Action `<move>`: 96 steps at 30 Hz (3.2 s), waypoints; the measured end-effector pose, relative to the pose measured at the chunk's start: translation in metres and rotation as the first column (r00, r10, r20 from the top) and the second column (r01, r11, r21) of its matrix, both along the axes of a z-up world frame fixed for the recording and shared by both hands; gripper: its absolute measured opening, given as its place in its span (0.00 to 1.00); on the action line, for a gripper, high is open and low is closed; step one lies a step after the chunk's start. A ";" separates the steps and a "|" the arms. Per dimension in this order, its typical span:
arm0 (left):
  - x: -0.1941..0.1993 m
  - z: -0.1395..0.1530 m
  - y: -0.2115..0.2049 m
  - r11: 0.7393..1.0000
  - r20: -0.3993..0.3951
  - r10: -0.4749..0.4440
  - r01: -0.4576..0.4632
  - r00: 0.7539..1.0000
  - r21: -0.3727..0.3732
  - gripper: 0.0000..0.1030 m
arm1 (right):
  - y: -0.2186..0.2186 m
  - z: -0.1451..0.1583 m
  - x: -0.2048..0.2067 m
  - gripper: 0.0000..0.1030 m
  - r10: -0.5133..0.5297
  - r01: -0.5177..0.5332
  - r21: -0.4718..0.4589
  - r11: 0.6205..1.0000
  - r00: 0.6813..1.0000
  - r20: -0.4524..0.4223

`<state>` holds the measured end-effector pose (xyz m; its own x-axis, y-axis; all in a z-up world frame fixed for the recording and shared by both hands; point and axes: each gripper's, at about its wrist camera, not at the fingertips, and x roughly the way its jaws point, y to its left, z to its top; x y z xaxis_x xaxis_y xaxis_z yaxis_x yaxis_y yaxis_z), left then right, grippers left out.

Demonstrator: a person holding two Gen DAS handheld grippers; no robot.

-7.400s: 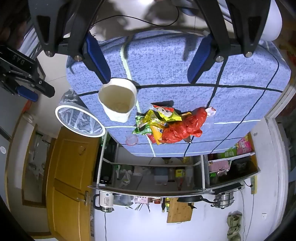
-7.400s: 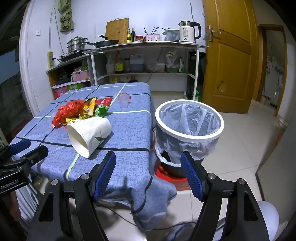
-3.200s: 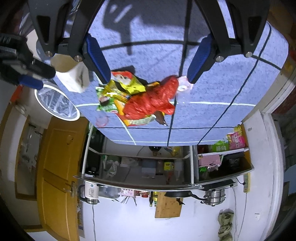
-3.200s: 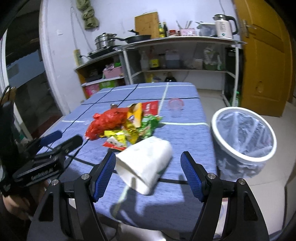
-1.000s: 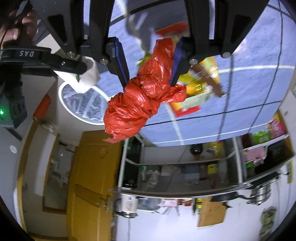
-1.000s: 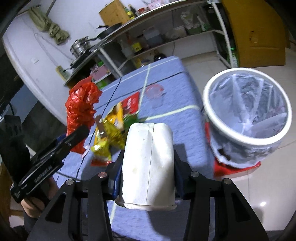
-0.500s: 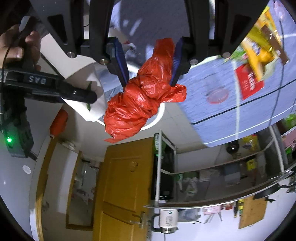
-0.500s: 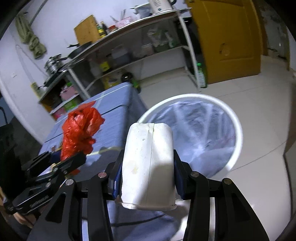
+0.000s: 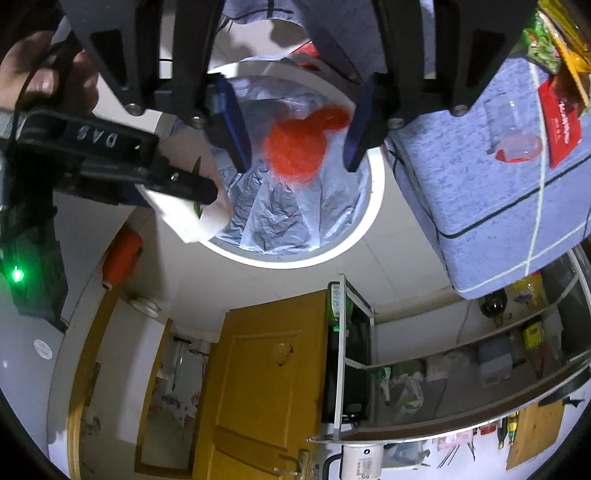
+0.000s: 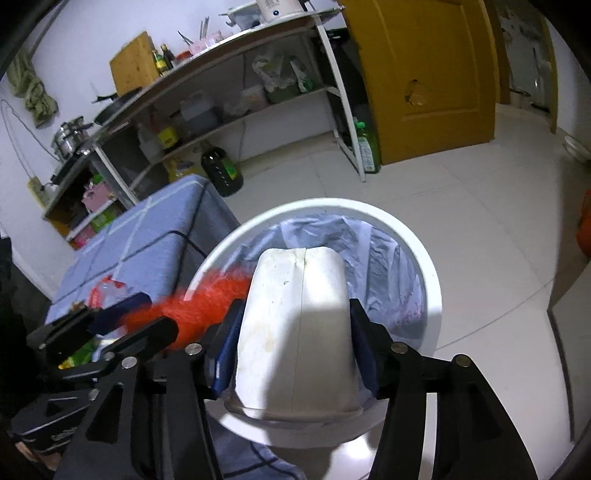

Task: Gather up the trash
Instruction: 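Carry the red bag and white cup over the bin and open both tools, then grasp the clear plastic cup with the left tool while the right tool grasps the green wrapper, then carry the clear cup and green wrapper over the bin and release both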

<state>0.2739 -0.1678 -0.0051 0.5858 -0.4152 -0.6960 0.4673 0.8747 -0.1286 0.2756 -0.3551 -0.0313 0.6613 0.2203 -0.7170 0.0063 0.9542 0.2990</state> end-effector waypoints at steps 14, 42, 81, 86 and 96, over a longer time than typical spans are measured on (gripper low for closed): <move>-0.024 0.021 0.037 0.998 0.057 0.046 -0.043 0.997 -0.055 0.57 | 0.004 0.008 -0.013 0.57 0.009 -0.009 -0.008 1.000 0.999 0.041; -0.105 0.032 0.215 0.926 0.172 0.378 -0.370 0.910 -0.081 0.57 | 0.113 0.052 -0.058 0.63 0.254 -0.262 0.020 0.965 0.950 0.181; -0.123 -0.027 0.308 0.829 0.055 0.558 -0.559 0.828 0.012 0.31 | 0.263 -0.019 -0.005 0.16 0.473 -0.461 0.125 0.879 0.877 -0.090; -0.127 -0.022 0.305 0.835 0.083 0.547 -0.550 0.833 0.004 0.31 | 0.263 -0.010 -0.011 0.14 0.465 -0.459 0.084 0.884 0.884 -0.054; -0.130 0.005 0.284 0.862 0.120 0.507 -0.501 0.853 -0.078 0.31 | 0.227 0.010 -0.020 0.14 0.408 -0.408 0.033 0.912 0.913 0.011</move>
<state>0.1444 0.1158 -0.0005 0.8077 -0.0653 -0.5860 -0.0212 0.9900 -0.1395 0.2553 -0.1283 -0.0213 0.5110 0.4956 -0.7023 -0.3830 0.8628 0.3301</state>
